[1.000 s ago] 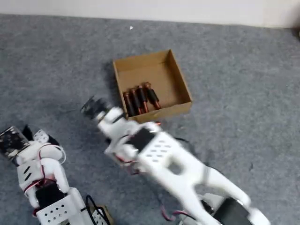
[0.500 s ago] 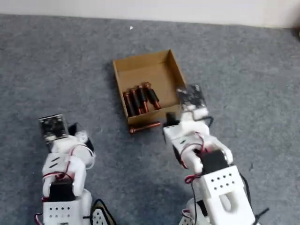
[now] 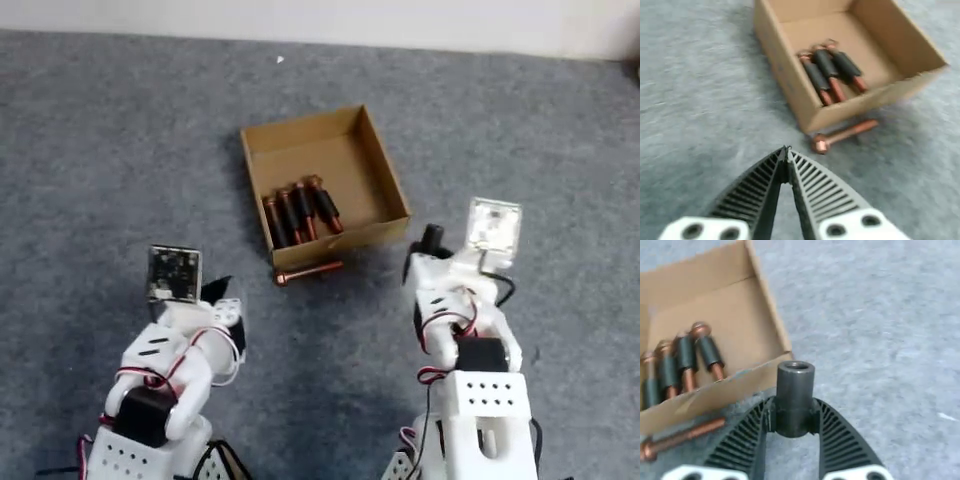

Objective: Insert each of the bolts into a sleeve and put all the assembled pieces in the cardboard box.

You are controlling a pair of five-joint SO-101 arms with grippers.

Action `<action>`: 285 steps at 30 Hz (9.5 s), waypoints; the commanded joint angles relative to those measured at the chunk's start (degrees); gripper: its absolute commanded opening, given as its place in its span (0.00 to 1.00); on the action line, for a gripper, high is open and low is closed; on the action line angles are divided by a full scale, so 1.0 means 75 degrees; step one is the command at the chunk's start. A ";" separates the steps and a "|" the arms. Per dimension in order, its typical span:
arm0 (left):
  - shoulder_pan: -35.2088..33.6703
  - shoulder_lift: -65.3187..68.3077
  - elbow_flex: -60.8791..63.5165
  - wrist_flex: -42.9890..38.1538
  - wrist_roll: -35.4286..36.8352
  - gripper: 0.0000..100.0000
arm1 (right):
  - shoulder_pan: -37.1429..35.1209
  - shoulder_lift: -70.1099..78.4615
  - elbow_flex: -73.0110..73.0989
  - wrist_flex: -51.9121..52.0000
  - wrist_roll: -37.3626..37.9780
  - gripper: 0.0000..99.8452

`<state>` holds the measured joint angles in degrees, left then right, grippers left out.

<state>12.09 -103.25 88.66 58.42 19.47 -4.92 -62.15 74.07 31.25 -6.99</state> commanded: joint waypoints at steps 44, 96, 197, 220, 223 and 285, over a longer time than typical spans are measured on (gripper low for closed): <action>0.2174 0.6265 -0.3944 -0.1231 0.1805 0.01 | 0.1061 -0.0205 0.0111 -0.0475 -0.0586 0.00; 0.1190 1.2958 -0.8000 -0.0434 0.4712 0.18 | 0.1073 -0.0240 0.0100 -0.0475 -0.0563 0.00; -0.0815 1.7190 -1.3169 0.2415 0.5509 0.17 | 0.1073 -0.0264 0.0135 -0.0475 -0.0563 0.01; -0.0205 1.8960 -1.3955 0.3282 0.5497 0.17 | 0.1073 -0.0264 0.0123 -0.0475 -0.0563 0.01; -0.0193 1.8971 -1.3919 0.3411 0.5486 0.17 | 0.1073 -0.0264 0.0135 -0.0475 -0.0563 0.01; -0.1272 1.4130 -1.4060 0.5146 -0.0785 0.00 | -0.0990 -0.2256 0.0440 0.1213 0.1465 0.01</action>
<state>2.77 8.92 -17.45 99.03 18.68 -8.18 -70.95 76.53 37.58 0.22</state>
